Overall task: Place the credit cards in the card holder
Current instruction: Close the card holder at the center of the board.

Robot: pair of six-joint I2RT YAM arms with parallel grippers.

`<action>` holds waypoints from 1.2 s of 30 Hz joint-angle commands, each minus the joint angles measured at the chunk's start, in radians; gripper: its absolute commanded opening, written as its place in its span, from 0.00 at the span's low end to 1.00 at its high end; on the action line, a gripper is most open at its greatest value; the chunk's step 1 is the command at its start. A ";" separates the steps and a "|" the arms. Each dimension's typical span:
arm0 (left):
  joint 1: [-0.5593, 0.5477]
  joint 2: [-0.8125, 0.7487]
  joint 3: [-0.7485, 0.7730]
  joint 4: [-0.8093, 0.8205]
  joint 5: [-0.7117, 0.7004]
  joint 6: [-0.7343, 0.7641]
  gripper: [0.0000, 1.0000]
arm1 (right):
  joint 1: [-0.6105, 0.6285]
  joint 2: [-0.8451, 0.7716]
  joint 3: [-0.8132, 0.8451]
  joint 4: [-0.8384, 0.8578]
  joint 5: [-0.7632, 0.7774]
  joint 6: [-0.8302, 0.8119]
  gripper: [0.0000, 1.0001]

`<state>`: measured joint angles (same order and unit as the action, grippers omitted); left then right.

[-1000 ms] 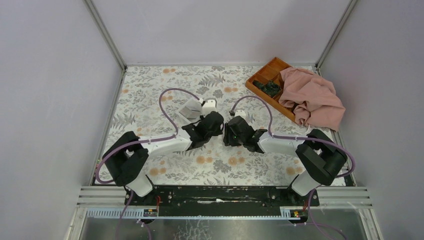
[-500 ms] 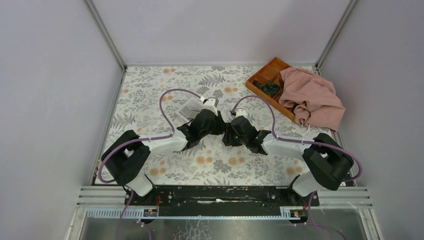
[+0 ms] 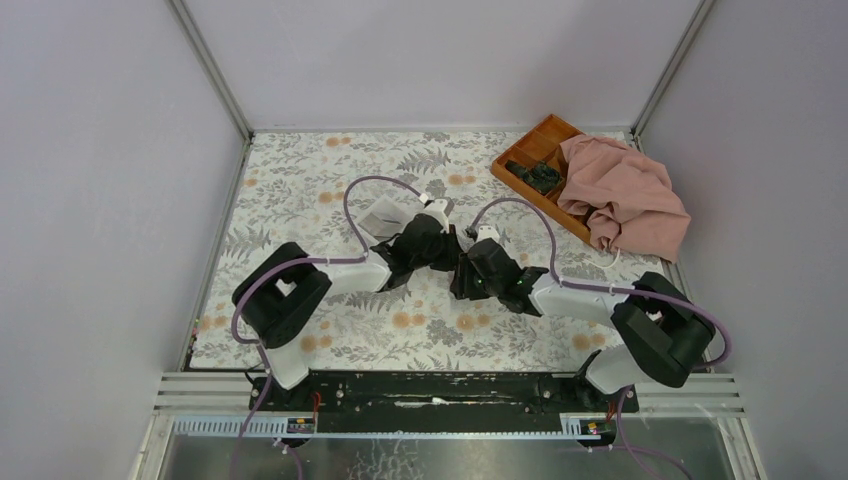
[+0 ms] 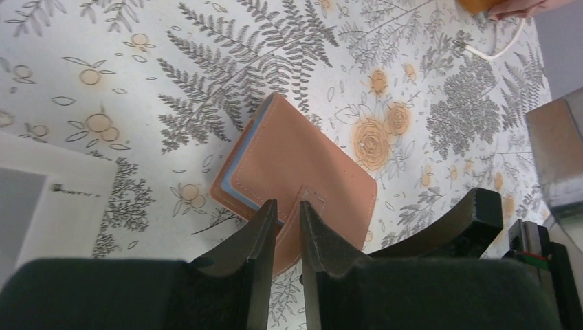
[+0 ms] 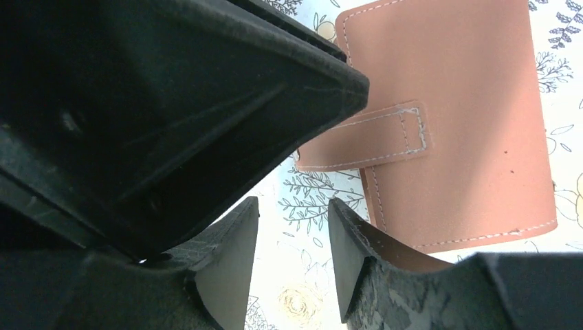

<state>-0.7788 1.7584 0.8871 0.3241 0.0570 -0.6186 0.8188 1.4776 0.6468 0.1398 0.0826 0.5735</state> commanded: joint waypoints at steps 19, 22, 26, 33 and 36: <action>-0.065 0.044 0.018 -0.082 -0.141 -0.047 0.18 | 0.047 -0.424 -0.056 -0.162 0.150 0.012 0.53; -0.067 0.045 0.015 -0.083 -0.146 -0.048 0.18 | 0.042 -0.414 -0.027 -0.201 0.224 -0.021 0.57; -0.070 0.054 0.022 -0.089 -0.145 -0.048 0.18 | 0.001 -0.359 0.006 -0.216 0.258 -0.069 0.62; -0.071 0.092 0.052 -0.130 -0.152 -0.043 0.18 | -0.191 -0.304 -0.018 -0.127 0.119 -0.114 0.64; -0.074 0.103 0.058 -0.142 -0.159 -0.046 0.18 | -0.251 -0.265 -0.017 -0.094 0.052 -0.131 0.68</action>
<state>-0.8448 1.8351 0.9150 0.2188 -0.0715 -0.6624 0.6334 1.1790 0.6106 -0.0387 0.2230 0.4908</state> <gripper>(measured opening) 0.185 0.655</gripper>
